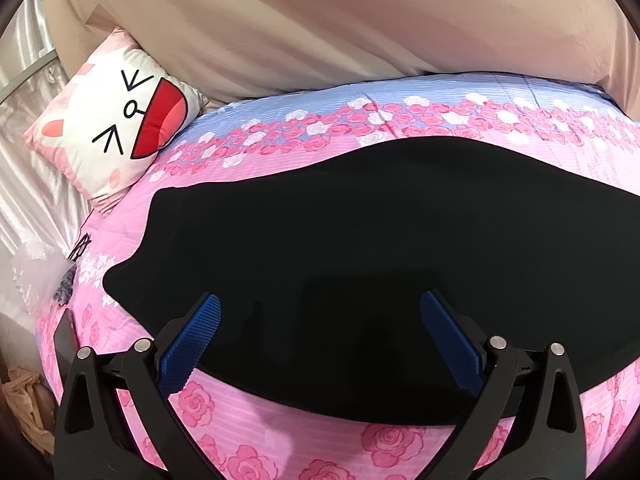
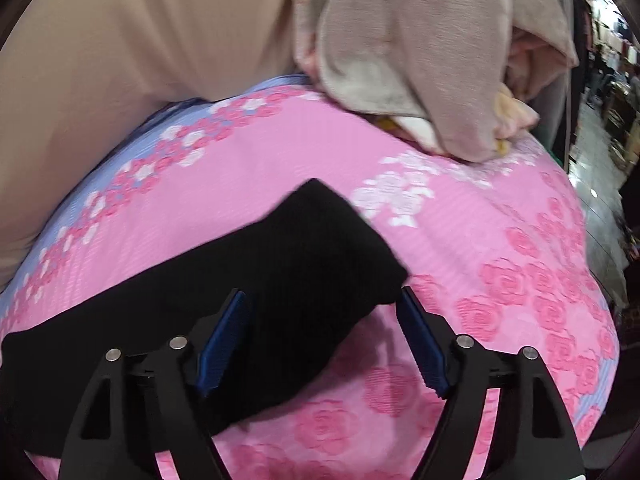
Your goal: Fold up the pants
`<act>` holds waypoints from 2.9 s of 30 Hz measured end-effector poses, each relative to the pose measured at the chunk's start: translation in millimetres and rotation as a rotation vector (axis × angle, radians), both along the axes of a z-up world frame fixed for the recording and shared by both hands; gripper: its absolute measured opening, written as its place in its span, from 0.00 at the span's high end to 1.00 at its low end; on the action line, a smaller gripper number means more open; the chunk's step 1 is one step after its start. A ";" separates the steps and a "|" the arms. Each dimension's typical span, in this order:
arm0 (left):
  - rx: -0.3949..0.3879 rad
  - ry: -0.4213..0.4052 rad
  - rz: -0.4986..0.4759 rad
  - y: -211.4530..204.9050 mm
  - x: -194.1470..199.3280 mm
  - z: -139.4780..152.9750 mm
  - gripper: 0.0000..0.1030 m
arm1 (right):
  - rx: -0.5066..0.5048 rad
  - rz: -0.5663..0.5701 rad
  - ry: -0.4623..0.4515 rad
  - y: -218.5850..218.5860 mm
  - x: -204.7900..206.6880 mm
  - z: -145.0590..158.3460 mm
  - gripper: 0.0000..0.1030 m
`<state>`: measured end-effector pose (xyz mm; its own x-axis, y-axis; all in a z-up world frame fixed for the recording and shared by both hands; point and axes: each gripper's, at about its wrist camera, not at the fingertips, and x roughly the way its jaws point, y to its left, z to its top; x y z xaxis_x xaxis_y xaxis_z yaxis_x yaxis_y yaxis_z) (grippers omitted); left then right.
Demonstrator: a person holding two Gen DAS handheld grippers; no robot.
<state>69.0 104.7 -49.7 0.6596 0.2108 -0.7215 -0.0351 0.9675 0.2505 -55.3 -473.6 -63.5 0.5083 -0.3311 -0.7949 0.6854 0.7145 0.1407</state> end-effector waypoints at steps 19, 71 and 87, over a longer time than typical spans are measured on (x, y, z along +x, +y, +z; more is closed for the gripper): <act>-0.031 0.023 -0.033 -31.1 0.1 4.1 0.05 | 0.184 0.348 -0.261 66.9 48.2 48.8 0.87; -0.216 0.066 0.026 81.0 -4.9 -17.4 0.05 | -0.176 1.097 0.051 425.3 93.5 6.9 0.59; -0.203 0.063 0.035 84.6 -9.0 -17.2 0.05 | 0.007 1.056 -0.024 443.4 119.9 19.8 0.64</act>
<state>60.0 189.3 -66.9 0.6070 0.0789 -0.7908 -0.0598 0.9968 0.0536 64.6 -30.2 -43.7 0.5512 0.2933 -0.7811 -0.2871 0.9457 0.1524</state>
